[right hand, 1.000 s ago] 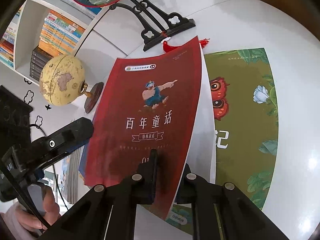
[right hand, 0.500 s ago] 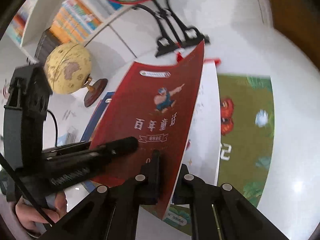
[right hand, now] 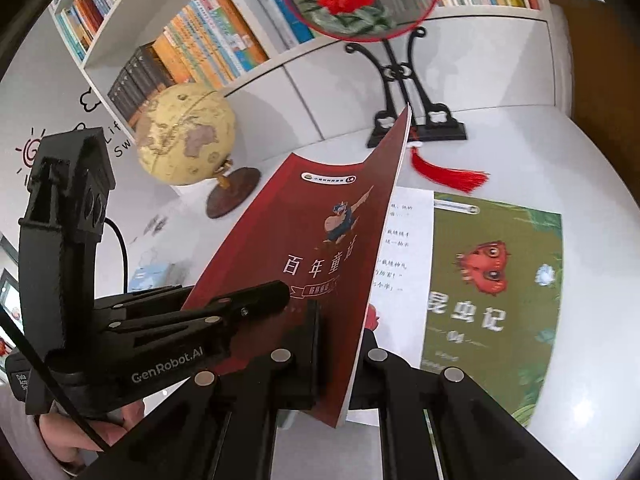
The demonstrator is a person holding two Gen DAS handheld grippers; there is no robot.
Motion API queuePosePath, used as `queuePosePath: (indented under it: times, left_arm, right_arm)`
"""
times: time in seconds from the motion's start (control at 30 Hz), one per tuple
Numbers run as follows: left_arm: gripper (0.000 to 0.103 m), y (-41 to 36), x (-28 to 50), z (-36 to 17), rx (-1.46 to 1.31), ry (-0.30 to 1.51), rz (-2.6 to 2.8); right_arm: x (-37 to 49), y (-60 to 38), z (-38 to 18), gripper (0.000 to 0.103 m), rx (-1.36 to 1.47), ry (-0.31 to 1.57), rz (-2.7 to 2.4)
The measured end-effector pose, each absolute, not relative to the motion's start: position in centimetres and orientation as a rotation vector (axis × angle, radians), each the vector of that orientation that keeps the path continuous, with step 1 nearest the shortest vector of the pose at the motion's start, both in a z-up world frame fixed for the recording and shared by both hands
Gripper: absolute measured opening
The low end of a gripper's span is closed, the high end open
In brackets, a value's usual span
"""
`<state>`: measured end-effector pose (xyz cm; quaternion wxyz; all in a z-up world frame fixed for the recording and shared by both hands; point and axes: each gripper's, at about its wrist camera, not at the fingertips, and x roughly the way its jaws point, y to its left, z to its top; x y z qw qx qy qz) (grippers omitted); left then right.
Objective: Organize books
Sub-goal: 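Lift the red book off the stack, holding it with both grippers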
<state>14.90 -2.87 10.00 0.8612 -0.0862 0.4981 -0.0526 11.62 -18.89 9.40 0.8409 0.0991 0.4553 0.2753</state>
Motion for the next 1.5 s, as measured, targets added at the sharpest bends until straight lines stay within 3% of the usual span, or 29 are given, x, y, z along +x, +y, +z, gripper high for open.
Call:
queuePosePath:
  times: [0.93, 1.23, 1.5]
  left_arm:
    - [0.017, 18.3, 2.8, 16.9, -0.321, 0.928, 0.034]
    - [0.017, 24.9, -1.2, 16.1, -0.382, 0.929, 0.089]
    - [0.018, 28.6, -2.6, 12.2, -0.408, 1.000, 0.090]
  right_arm:
    - [2.8, 2.2, 18.5, 0.008, 0.109, 0.846, 0.772]
    - [0.2, 10.8, 19.2, 0.008, 0.022, 0.847, 0.825]
    - [-1.0, 15.0, 15.3, 0.008, 0.049, 0.936, 0.787]
